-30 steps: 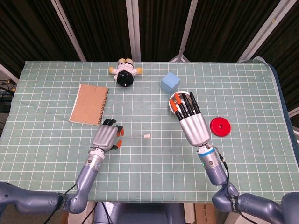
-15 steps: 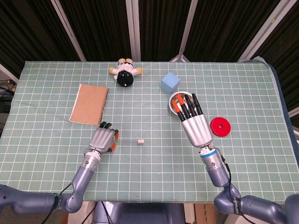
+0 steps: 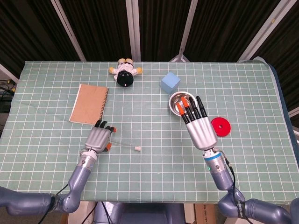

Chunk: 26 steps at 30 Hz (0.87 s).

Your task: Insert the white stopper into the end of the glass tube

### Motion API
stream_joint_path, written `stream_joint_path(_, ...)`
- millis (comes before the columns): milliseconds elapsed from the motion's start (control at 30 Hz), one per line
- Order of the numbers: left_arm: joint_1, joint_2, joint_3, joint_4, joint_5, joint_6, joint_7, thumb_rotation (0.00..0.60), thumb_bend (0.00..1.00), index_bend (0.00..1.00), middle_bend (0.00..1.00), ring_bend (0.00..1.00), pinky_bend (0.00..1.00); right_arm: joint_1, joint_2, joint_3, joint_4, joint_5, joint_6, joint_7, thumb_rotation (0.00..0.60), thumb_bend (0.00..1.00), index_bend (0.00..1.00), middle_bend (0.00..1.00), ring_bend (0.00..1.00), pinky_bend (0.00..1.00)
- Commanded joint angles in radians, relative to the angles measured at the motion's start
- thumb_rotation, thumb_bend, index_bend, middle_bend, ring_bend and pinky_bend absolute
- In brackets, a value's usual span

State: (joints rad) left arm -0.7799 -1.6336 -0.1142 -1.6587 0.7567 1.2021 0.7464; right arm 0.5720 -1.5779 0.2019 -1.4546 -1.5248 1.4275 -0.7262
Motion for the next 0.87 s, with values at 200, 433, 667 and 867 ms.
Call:
stream_joint_path(200, 0.104, 0.155, -0.016, -0.133, 0.068, 0.067, -0.155, 0.6, 0.29, 0.23, 0.23, 0.06, 0.02, -0.117, 0.124, -0.029, -0.175, 0.097, 0.027, 0.101, 0.6, 0.4, 0.0, 0.0, 0.0, 0.0)
stream_joint_path(433, 0.243, 0.276, 0.071, -0.153, 0.346, 0.181, -0.374, 0.6, 0.2, 0.18, 0.19, 0.05, 0.02, -0.232, 0.293, -0.076, -0.375, 0.241, -0.01, 0.239, 0.6, 0.39, 0.0, 0.0, 0.0, 0.0)
stream_joint_path(667, 0.385, 0.393, 0.18, -0.14, 0.545, 0.294, -0.536, 0.6, 0.17, 0.13, 0.13, 0.01, 0.0, -0.342, 0.431, -0.186, -0.41, 0.18, 0.002, 0.41, 0.6, 0.38, 0.0, 0.0, 0.0, 0.0)
stream_joint_path(867, 0.536, 0.491, 0.276, -0.108, 0.647, 0.405, -0.677, 0.6, 0.17, 0.11, 0.08, 0.01, 0.0, -0.451, 0.468, -0.265, -0.317, 0.034, 0.121, 0.531, 0.6, 0.38, 0.0, 0.0, 0.0, 0.0)
